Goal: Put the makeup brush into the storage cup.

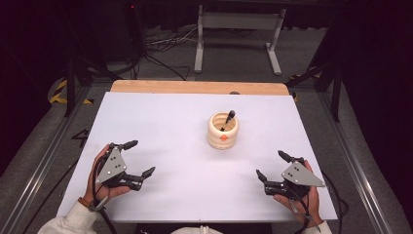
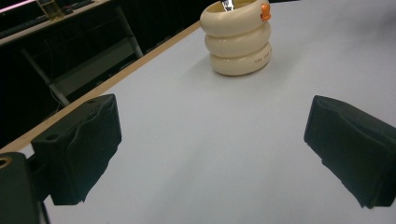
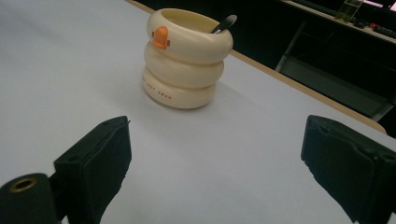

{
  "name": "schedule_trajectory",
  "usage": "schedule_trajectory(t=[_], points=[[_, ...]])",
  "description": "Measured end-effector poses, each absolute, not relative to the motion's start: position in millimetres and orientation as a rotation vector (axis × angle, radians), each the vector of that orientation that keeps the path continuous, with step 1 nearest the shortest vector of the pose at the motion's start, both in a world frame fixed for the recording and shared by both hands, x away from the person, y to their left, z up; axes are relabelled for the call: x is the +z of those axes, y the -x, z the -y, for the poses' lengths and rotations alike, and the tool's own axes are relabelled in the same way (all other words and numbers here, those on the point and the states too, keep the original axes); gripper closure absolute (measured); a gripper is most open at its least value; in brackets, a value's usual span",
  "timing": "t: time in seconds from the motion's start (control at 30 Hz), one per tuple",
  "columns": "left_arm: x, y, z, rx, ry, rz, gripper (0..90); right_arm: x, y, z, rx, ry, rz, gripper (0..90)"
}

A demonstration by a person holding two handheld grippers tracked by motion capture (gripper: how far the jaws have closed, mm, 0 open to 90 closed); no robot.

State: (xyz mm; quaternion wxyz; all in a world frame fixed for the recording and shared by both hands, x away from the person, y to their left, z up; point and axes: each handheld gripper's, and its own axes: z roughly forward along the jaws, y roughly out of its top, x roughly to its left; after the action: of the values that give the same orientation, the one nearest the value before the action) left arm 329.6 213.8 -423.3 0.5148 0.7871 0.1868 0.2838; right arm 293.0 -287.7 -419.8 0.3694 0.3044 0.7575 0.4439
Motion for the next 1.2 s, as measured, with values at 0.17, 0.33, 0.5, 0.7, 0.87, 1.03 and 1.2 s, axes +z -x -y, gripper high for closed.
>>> schedule_trajectory(t=[0.17, 0.33, 0.5, 0.7, 0.87, 1.03, 1.2], points=[[-428, -325, -223, 0.677, -1.898, -0.478, 5.1, -420, -293, 288, 1.142, -0.787, -1.946, 9.3], [-431, -322, -233, 0.671, -1.903, -0.501, 5.5, -420, -293, 288, 1.141, -0.783, -1.946, 9.3], [-436, -318, -242, 0.655, -1.899, -0.533, 5.1, -421, -293, 288, 1.143, -0.777, -1.946, 9.3], [-443, -315, -251, 0.605, -1.859, -0.582, 5.6, -421, -292, 291, 1.149, -0.778, -1.938, 9.3], [-447, -313, -252, 0.538, -1.846, -0.608, 4.8, -421, -292, 292, 1.16, -0.768, -1.941, 9.1], [-448, -309, -251, 0.527, -1.828, -0.626, 4.7, -420, -290, 289, 1.178, -0.755, -1.935, 7.7], [-448, -308, -247, 0.532, -1.842, -0.616, 4.9, -417, -287, 289, 1.187, -0.73, -1.914, 5.7]])
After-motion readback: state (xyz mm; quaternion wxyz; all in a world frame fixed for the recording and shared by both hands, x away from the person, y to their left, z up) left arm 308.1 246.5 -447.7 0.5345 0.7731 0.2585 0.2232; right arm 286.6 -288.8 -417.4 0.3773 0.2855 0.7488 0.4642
